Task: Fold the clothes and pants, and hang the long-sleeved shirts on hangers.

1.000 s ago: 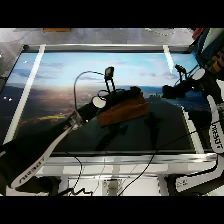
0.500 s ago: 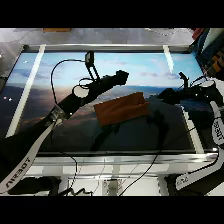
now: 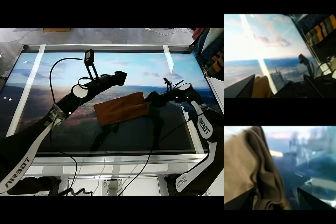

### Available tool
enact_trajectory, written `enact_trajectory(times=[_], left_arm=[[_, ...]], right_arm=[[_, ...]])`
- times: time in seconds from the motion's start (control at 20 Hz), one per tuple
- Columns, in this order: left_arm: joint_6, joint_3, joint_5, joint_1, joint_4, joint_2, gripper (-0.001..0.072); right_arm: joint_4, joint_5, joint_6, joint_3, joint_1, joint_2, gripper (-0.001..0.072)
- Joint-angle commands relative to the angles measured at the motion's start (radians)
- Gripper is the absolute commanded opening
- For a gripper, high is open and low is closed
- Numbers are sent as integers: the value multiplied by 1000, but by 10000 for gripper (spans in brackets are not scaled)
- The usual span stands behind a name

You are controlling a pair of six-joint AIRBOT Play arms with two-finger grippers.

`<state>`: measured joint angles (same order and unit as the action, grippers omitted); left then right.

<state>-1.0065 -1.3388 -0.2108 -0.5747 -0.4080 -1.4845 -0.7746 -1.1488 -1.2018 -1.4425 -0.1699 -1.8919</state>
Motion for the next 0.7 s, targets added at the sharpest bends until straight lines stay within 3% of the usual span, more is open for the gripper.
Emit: enact_trajectory(times=[0.0, 0.45, 0.6, 0.65], left_arm=[[0, 0, 0, 1, -11, 1, 697], [0, 0, 1, 3, -13, 1, 697], [0, 0, 0, 10, -155, 1, 697], [0, 0, -4, 11, -220, 1, 697]], right_arm=[[-18, 7, -21, 0, 16, -42, 571], [45, -135, -18, -1, 77, -95, 547], [73, -127, 36, -4, 137, -95, 545], [90, -113, 61, -4, 158, -95, 459]])
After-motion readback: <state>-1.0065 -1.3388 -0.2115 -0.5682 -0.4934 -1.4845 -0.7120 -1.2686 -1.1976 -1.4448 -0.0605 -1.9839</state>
